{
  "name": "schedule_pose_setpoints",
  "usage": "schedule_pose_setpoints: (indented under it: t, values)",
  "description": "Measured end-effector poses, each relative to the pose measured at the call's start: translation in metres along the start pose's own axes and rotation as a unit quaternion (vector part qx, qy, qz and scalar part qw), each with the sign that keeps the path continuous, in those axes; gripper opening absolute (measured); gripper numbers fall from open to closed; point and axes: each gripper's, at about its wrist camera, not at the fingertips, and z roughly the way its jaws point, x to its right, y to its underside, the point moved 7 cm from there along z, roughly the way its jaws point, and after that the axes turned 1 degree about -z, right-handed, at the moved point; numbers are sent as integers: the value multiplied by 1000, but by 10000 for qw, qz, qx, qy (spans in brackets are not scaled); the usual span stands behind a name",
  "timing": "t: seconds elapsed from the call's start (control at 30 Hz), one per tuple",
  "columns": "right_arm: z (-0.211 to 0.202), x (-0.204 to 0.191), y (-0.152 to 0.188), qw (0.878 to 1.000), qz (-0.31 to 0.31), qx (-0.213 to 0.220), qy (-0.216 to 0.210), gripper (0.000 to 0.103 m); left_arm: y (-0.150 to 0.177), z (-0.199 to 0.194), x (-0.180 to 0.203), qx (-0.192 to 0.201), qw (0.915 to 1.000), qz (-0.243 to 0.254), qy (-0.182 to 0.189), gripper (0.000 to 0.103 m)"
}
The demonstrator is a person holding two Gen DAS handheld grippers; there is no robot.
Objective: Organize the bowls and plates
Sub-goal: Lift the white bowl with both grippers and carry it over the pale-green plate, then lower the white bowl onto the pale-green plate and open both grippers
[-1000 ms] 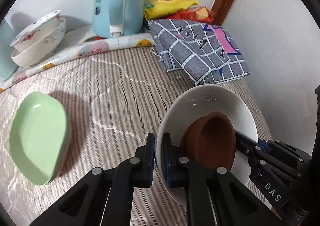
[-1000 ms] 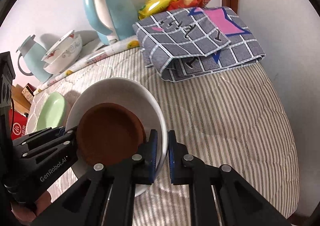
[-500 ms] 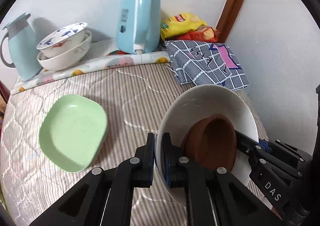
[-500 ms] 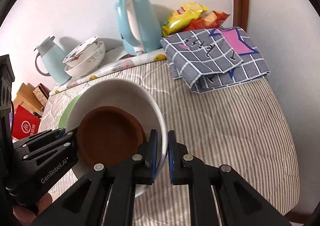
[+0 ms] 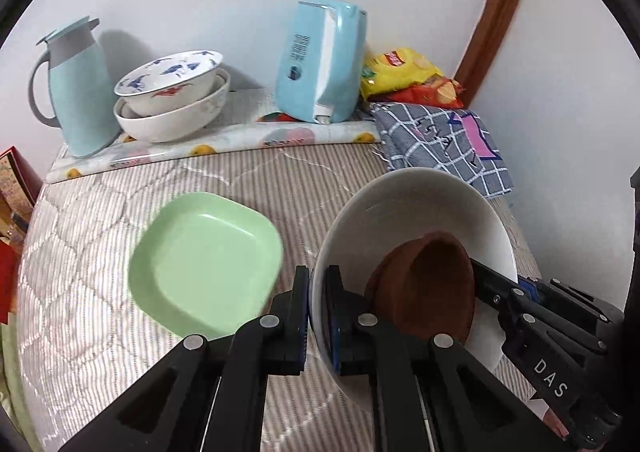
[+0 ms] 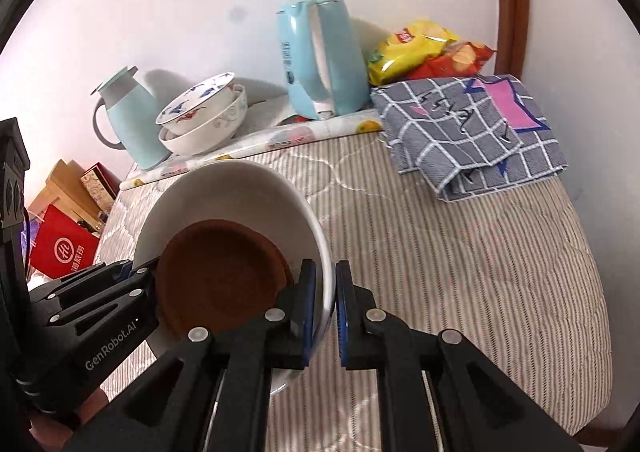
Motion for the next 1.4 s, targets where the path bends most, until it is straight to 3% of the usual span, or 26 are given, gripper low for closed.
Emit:
schedule_pose_setpoints:
  t: [0.57, 1.4]
  values:
    - [29, -64, -20, 9994, -244, -46, -255, 9, -11, -3, -68, 78, 9993, -323, -179, 9]
    - [77, -127, -33, 9973, -593, -259, -359, 9, -20, 13, -141, 11, 9970, -714, -283, 9]
